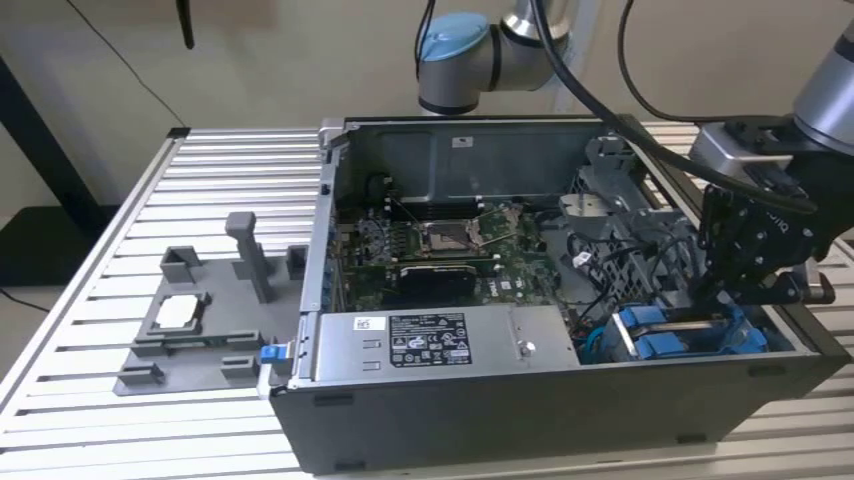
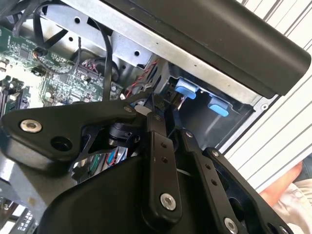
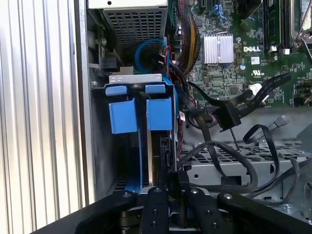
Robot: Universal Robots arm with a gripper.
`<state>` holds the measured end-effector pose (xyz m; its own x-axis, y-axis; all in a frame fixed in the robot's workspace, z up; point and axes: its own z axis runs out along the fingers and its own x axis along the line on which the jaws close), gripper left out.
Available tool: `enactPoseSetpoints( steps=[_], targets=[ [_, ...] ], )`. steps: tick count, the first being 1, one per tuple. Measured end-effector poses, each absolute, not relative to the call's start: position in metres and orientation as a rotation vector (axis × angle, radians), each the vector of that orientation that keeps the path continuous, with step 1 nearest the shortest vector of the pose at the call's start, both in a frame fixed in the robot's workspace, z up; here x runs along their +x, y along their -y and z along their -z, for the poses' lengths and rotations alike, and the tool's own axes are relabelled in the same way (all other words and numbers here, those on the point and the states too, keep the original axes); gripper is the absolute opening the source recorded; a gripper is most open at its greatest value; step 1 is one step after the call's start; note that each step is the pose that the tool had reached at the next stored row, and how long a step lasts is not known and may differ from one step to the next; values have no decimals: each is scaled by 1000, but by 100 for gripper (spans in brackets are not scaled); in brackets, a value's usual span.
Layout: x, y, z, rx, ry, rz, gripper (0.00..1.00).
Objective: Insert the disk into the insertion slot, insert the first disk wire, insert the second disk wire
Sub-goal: 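Insert the first disk wire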
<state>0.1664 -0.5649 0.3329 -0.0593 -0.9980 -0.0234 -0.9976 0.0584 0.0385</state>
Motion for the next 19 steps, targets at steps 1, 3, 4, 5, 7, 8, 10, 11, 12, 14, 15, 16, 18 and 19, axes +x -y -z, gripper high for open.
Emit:
enactPoseSetpoints(
  steps=[1, 3, 4, 5, 7, 8, 10, 11, 12, 14, 15, 16, 18, 19],
  targets=[
    [166, 565, -333, 2148, 2279, 69, 19],
    [166, 565, -333, 2148, 2279, 69, 19],
    [166, 565, -333, 2148, 2279, 70, 19],
    [166, 565, -333, 2148, 2279, 69, 19],
    [166, 565, -332, 2148, 2279, 70, 21],
    [166, 565, -332, 2149, 2279, 70, 27],
    [166, 565, -332, 2148, 2279, 70, 27],
    [166, 565, -333, 2148, 2279, 70, 27],
    [166, 565, -335, 2148, 2279, 70, 27],
    [166, 565, -340, 2148, 2279, 70, 27],
    [166, 565, -343, 2148, 2279, 70, 27],
    [166, 565, -345, 2148, 2279, 69, 27],
    [166, 565, -349, 2148, 2279, 70, 27],
    [166, 565, -351, 2148, 2279, 70, 27]
  ],
)
